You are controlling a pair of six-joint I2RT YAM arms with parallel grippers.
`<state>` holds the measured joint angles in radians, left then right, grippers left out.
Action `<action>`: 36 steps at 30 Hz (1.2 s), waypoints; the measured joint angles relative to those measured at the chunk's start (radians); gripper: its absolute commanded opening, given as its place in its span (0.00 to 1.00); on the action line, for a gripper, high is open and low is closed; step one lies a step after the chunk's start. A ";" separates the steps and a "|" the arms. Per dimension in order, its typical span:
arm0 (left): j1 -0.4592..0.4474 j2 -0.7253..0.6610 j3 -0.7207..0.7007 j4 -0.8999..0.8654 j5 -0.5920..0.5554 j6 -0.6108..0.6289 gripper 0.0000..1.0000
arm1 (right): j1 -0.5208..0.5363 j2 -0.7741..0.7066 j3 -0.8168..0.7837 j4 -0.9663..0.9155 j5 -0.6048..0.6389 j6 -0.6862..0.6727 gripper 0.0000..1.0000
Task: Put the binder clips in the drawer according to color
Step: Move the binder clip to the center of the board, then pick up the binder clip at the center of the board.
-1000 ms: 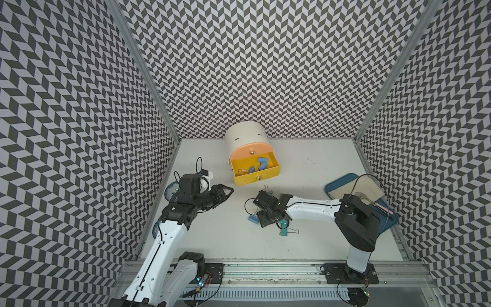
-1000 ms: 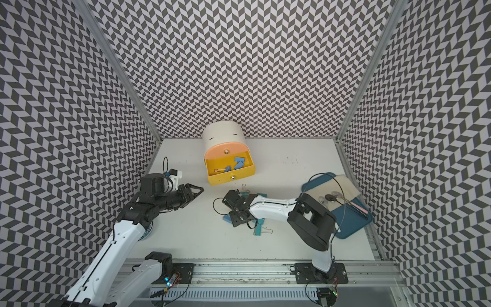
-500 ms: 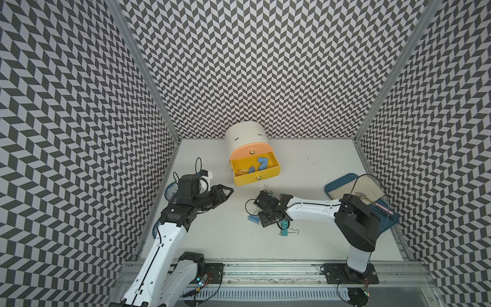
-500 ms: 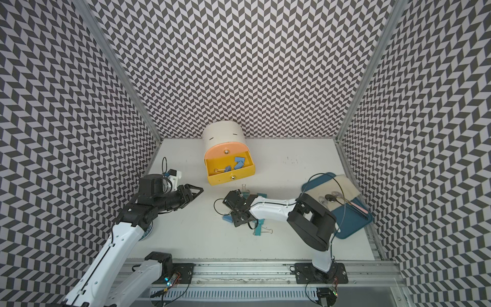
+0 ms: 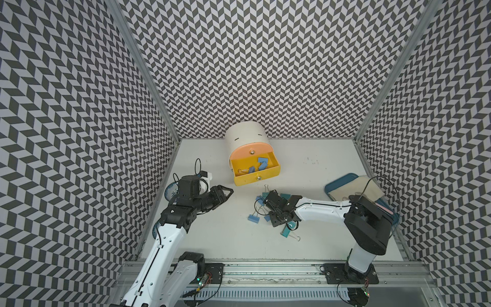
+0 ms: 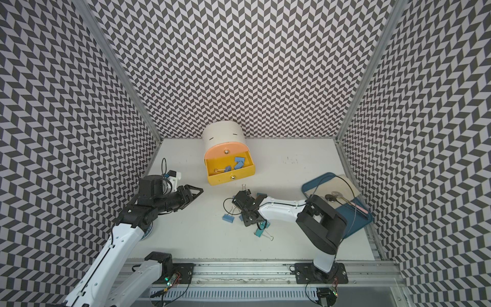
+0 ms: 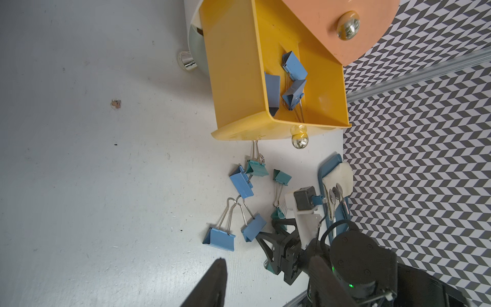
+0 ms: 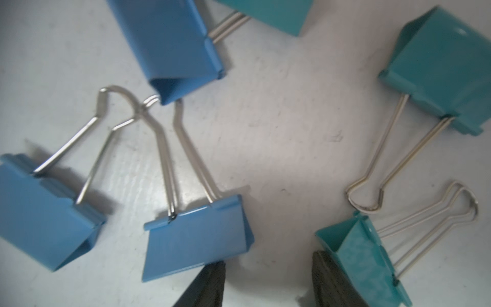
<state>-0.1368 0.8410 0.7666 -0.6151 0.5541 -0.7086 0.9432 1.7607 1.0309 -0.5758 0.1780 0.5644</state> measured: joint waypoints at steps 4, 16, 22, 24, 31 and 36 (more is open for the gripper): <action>0.000 -0.011 0.000 0.000 0.000 -0.003 0.54 | -0.018 0.000 0.000 0.001 -0.002 -0.019 0.58; 0.002 -0.025 -0.004 0.000 0.000 -0.008 0.54 | 0.018 -0.163 -0.095 0.060 -0.068 -0.128 0.74; 0.002 -0.024 -0.007 0.000 0.000 -0.011 0.54 | 0.034 -0.161 -0.093 0.083 -0.095 -0.171 0.75; 0.002 -0.024 -0.007 0.000 0.000 -0.011 0.54 | 0.036 -0.143 -0.078 0.083 -0.095 -0.183 0.76; 0.002 -0.023 -0.007 0.000 0.000 -0.012 0.54 | 0.037 -0.055 0.001 0.083 -0.079 -0.229 0.77; 0.002 -0.021 -0.007 0.000 0.000 -0.015 0.54 | 0.037 -0.018 0.040 0.082 -0.058 -0.259 0.77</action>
<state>-0.1349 0.8200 0.7593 -0.6151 0.5537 -0.7238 0.9798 1.7432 1.0706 -0.4938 0.1196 0.3058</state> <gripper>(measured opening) 0.538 0.768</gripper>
